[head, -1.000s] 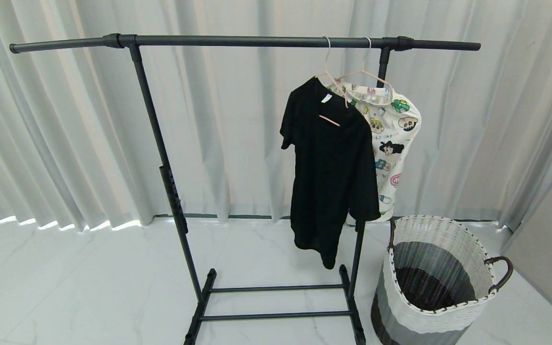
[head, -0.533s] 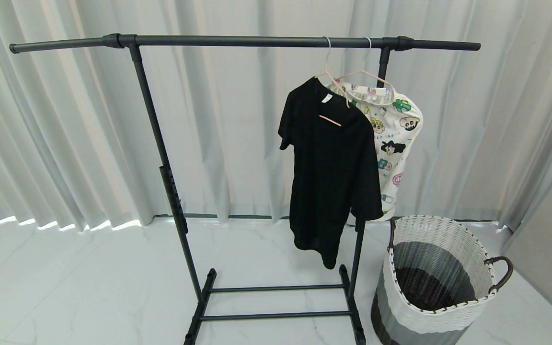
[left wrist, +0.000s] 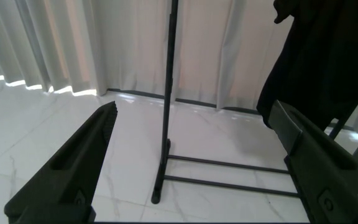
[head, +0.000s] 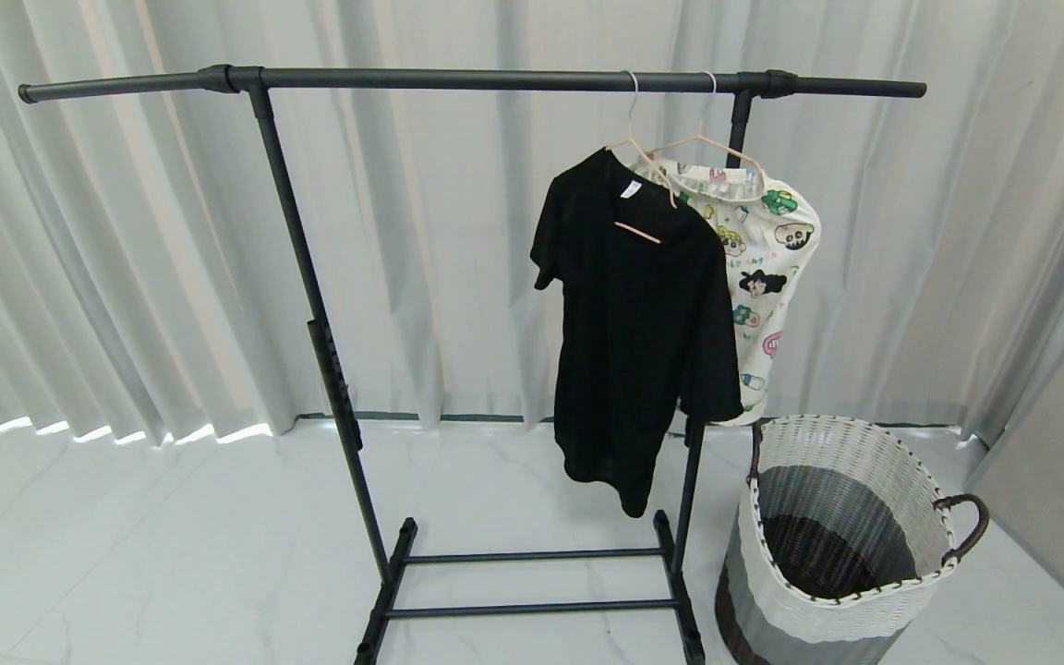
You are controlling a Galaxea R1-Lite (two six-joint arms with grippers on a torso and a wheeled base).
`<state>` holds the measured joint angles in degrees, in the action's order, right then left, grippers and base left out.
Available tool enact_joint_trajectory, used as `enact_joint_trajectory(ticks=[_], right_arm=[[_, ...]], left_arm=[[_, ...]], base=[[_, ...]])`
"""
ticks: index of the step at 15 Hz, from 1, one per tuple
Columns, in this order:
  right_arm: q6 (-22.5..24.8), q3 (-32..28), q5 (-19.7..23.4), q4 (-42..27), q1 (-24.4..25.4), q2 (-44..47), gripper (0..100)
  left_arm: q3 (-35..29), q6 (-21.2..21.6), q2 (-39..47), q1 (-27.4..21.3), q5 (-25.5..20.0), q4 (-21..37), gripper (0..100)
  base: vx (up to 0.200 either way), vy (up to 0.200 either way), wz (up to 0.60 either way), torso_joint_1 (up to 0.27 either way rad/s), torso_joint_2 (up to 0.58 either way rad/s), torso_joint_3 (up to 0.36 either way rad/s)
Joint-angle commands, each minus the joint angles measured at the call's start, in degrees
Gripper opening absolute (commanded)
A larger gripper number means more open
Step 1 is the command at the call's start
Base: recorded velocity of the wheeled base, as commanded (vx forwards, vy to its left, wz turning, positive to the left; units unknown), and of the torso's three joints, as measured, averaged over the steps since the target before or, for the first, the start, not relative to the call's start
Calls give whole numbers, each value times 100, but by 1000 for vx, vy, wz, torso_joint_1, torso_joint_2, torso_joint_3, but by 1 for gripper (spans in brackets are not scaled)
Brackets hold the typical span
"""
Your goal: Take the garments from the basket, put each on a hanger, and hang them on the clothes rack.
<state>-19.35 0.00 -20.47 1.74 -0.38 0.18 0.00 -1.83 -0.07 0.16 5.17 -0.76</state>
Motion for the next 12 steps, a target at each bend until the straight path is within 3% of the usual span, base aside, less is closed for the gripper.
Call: enact_joint_trajectory(ticks=[1,12], right_arm=[[1,0,-1,1,-6,-9,100],[1,0,-1,1,3,-9,100]], left_arm=[[0,-2,7,2,2,-4,100],[0,-2,7,11,2,-4,100]], base=[[0,0,0,0,0,0],[0,0,0,0,0,0]])
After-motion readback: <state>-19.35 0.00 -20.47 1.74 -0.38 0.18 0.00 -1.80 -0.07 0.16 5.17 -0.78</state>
